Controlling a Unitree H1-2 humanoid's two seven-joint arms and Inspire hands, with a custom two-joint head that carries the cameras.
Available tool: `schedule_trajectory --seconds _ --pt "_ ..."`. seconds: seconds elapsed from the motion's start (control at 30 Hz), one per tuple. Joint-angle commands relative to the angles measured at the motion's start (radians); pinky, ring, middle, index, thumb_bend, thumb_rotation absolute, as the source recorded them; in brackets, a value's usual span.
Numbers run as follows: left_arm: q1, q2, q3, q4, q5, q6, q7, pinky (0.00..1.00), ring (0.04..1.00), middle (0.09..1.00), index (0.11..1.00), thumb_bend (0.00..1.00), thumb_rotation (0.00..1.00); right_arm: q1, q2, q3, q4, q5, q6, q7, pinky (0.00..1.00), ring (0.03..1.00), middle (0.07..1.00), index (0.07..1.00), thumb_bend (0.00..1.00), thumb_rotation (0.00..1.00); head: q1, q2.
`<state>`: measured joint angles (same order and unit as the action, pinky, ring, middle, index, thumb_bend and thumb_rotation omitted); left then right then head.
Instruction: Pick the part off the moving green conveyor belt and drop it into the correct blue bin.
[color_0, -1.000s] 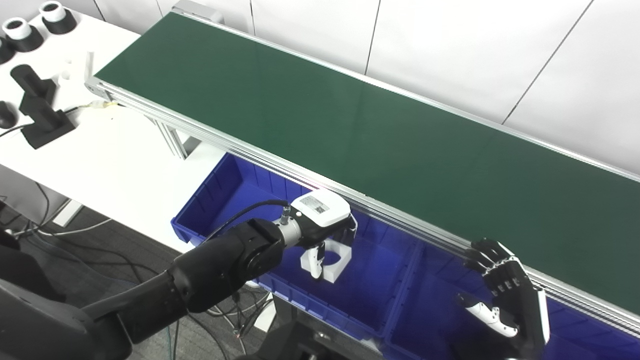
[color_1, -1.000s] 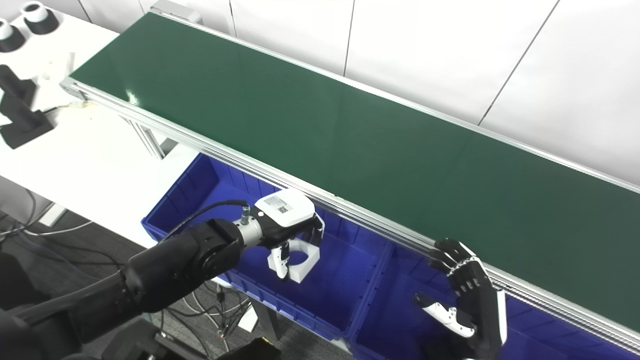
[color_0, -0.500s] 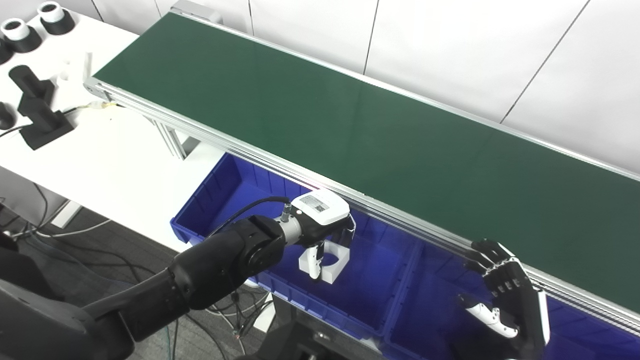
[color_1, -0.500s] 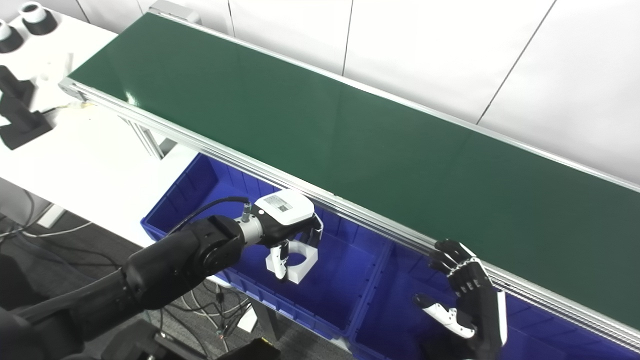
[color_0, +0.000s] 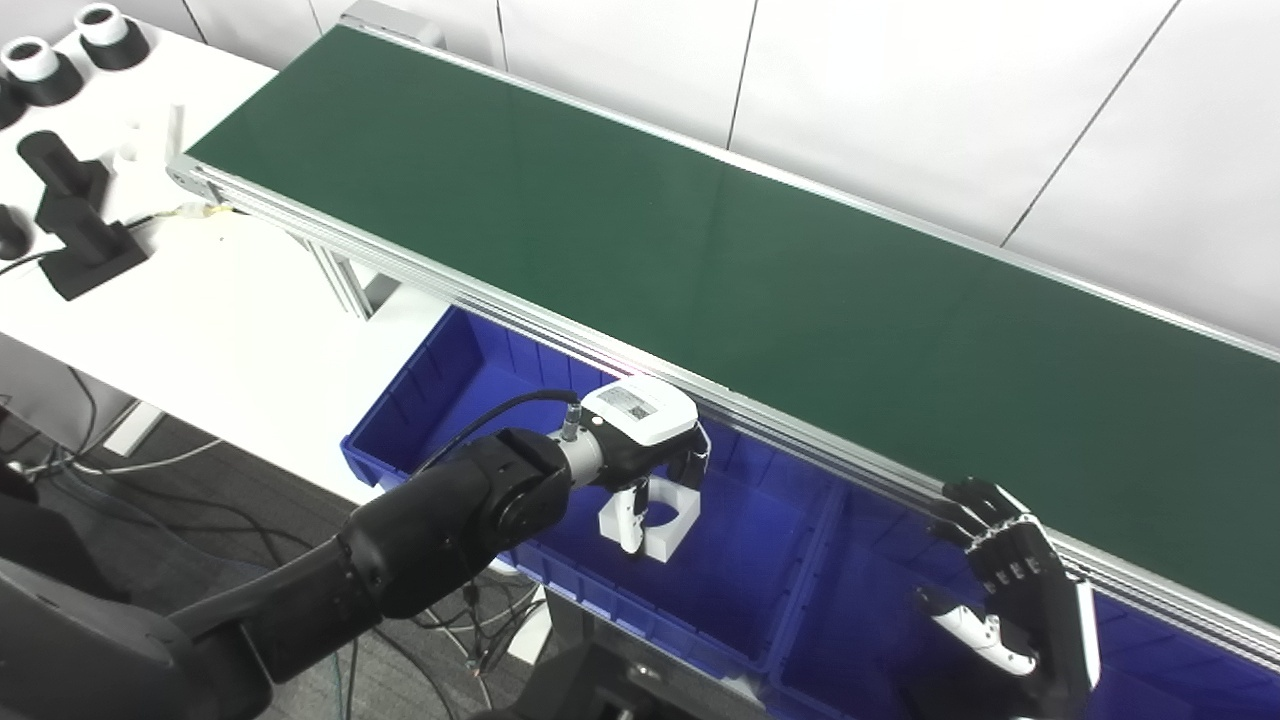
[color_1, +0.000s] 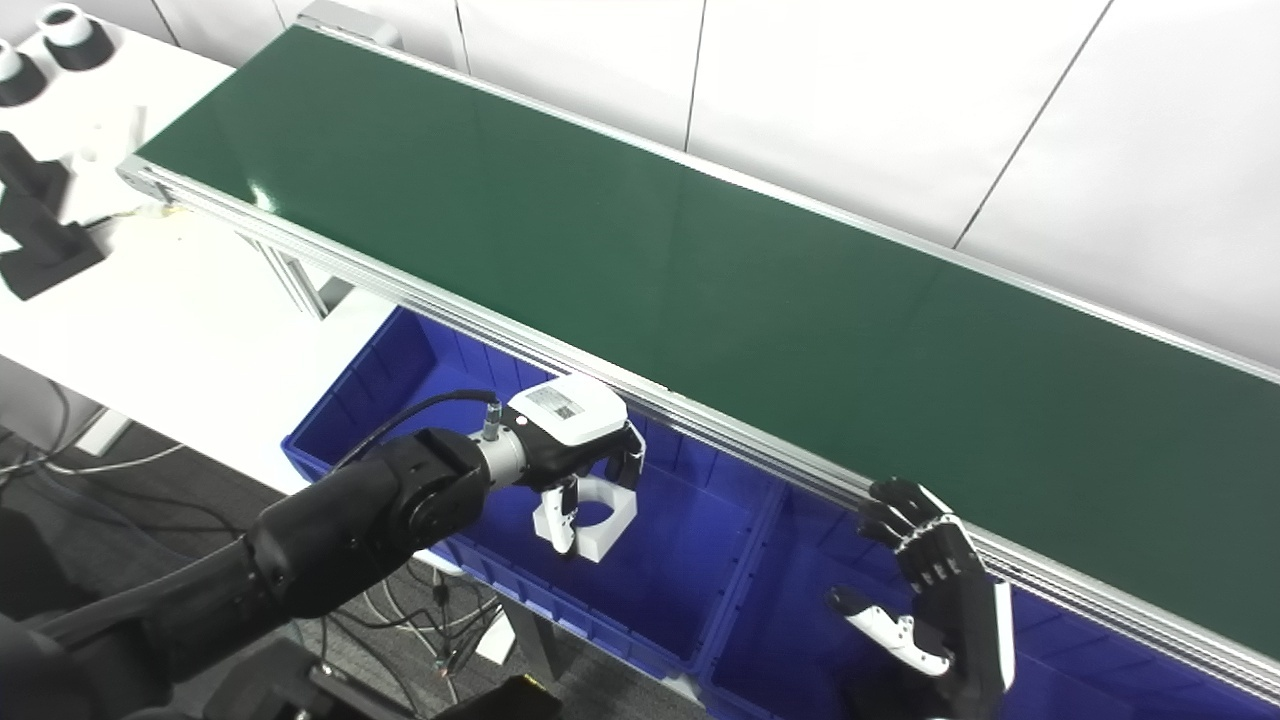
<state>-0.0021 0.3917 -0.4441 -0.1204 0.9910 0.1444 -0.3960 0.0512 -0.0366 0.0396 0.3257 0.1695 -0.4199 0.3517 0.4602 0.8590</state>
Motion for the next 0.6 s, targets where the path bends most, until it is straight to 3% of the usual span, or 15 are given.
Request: schedule_trajectory --seconds 0.0,0.03,0.07,0.1,0.17,0.27,0.37,0.57 --pt "-0.017 0.001 0.010 -0.028 0.003 -0.011 0.024 0.43 0.524 0.613 0.494 0.52 0.06 -0.010 0.000 0.002 -0.018 0.012 -0.044 0.002 0.66 0.708 0.733 0.729 0.99 0.22 0.000 0.001" --pt "-0.017 0.003 0.008 -0.024 0.007 -0.019 0.035 0.44 0.534 0.621 0.512 0.62 0.06 -0.010 0.000 0.002 -0.018 0.014 -0.043 0.003 0.66 0.710 0.734 0.731 0.99 0.22 0.000 0.001" --pt "-0.018 0.007 0.004 -0.021 0.017 -0.026 0.044 0.45 0.559 0.643 0.563 0.84 0.07 -0.010 0.000 0.002 -0.017 0.016 -0.042 0.004 0.66 0.711 0.734 0.731 0.99 0.22 0.000 0.001" --pt "-0.019 0.010 0.000 -0.019 0.025 -0.032 0.050 0.48 0.591 0.669 0.593 0.94 0.10 -0.010 0.000 0.002 -0.016 0.018 -0.042 0.005 0.66 0.710 0.734 0.731 0.99 0.22 0.000 0.001" --pt "-0.021 0.016 -0.006 -0.018 0.041 -0.036 0.048 0.50 0.615 0.687 0.611 0.98 0.12 -0.010 0.000 0.003 -0.017 0.018 -0.042 0.005 0.66 0.710 0.734 0.731 0.99 0.22 -0.004 0.000" --pt "-0.025 0.028 -0.017 -0.025 0.065 -0.039 0.026 0.64 0.746 0.775 0.706 1.00 0.26 -0.010 0.000 0.005 -0.020 0.014 -0.042 0.003 0.66 0.706 0.733 0.730 0.98 0.21 -0.004 0.000" --pt "-0.026 0.036 -0.020 -0.027 0.070 -0.051 0.030 0.72 0.797 0.822 0.763 1.00 0.35 -0.009 0.000 0.006 -0.020 0.014 -0.038 -0.001 0.66 0.711 0.735 0.728 0.99 0.22 -0.004 -0.001" --pt "-0.026 0.038 -0.018 -0.027 0.074 -0.053 0.022 0.75 0.816 0.844 0.803 1.00 0.41 -0.010 0.000 0.007 -0.018 0.012 -0.041 -0.003 0.66 0.711 0.736 0.730 0.99 0.23 -0.003 -0.002"
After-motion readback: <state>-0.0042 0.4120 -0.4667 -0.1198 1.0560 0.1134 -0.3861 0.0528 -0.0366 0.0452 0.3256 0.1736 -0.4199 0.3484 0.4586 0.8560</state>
